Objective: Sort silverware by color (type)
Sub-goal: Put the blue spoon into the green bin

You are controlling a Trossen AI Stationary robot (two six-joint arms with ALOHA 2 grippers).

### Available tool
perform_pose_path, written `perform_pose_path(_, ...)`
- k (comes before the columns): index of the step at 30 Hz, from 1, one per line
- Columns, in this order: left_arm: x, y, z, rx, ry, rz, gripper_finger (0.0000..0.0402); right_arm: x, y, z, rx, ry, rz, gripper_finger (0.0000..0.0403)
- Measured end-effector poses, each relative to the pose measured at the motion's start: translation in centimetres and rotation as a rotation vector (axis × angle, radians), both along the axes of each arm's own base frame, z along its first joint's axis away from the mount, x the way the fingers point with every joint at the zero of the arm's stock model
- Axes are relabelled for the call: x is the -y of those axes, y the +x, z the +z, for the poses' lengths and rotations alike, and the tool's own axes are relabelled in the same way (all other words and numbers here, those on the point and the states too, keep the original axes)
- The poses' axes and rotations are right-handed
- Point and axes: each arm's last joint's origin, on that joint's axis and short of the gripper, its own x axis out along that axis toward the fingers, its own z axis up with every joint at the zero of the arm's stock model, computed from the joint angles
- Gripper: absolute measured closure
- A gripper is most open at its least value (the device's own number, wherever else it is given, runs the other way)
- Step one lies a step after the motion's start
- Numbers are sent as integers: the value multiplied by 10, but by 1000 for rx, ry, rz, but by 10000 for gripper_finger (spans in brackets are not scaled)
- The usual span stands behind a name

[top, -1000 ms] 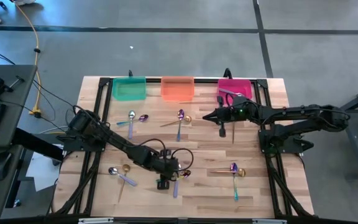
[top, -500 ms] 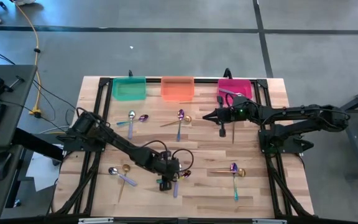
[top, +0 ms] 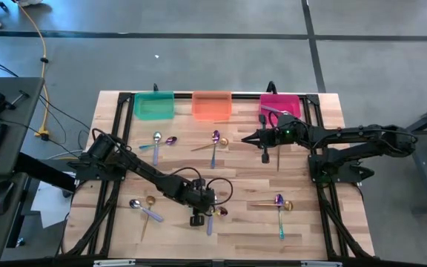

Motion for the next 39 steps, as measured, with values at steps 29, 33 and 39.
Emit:
perform_pose_path(29,-152,-78,135,-56,459,348,400,0,0,-1,-9,24,-7,401)
perform_pose_path(33,-215,-99,135,-105,494,517,401,0,-1,-2,-18,31,-9,401)
perform_pose_path(39,-294,-145,129,-158,560,716,401,0,-1,-2,-21,31,-9,401)
